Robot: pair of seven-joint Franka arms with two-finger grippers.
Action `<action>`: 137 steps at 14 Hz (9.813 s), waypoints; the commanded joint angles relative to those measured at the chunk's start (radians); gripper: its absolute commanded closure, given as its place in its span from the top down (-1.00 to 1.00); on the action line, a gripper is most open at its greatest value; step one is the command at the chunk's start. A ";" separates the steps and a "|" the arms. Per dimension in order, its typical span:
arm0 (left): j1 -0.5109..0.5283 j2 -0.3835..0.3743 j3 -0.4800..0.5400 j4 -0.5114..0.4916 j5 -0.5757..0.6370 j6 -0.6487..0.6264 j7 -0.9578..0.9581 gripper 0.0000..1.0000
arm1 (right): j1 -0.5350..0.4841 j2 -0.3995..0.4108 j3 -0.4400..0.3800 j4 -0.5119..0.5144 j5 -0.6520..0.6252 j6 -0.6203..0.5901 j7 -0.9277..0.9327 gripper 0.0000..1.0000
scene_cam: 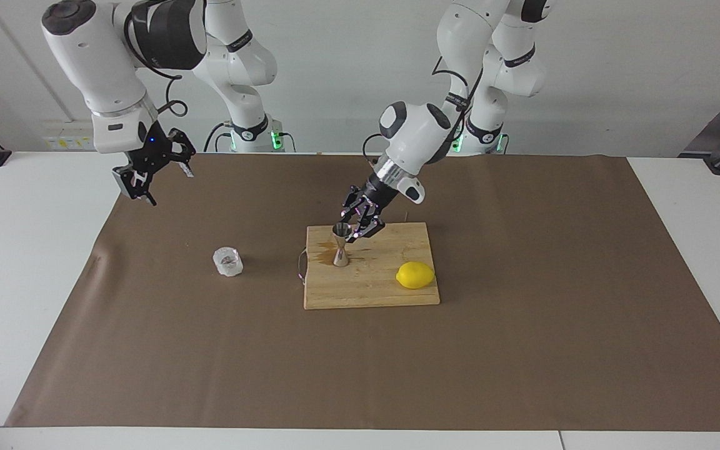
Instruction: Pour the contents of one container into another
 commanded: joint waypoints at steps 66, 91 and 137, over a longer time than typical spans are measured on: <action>0.681 -0.314 0.054 0.426 0.918 -1.403 1.935 1.00 | 0.482 0.280 0.022 0.011 -0.212 0.343 -0.155 -1.00; 0.684 -0.314 0.055 0.423 0.889 -1.423 1.934 1.00 | 0.645 0.277 0.022 0.019 -0.675 0.230 -0.149 -1.00; 0.765 -0.302 0.017 0.446 0.886 -1.360 1.871 1.00 | 0.515 0.326 0.027 0.108 -0.359 0.138 0.037 -1.00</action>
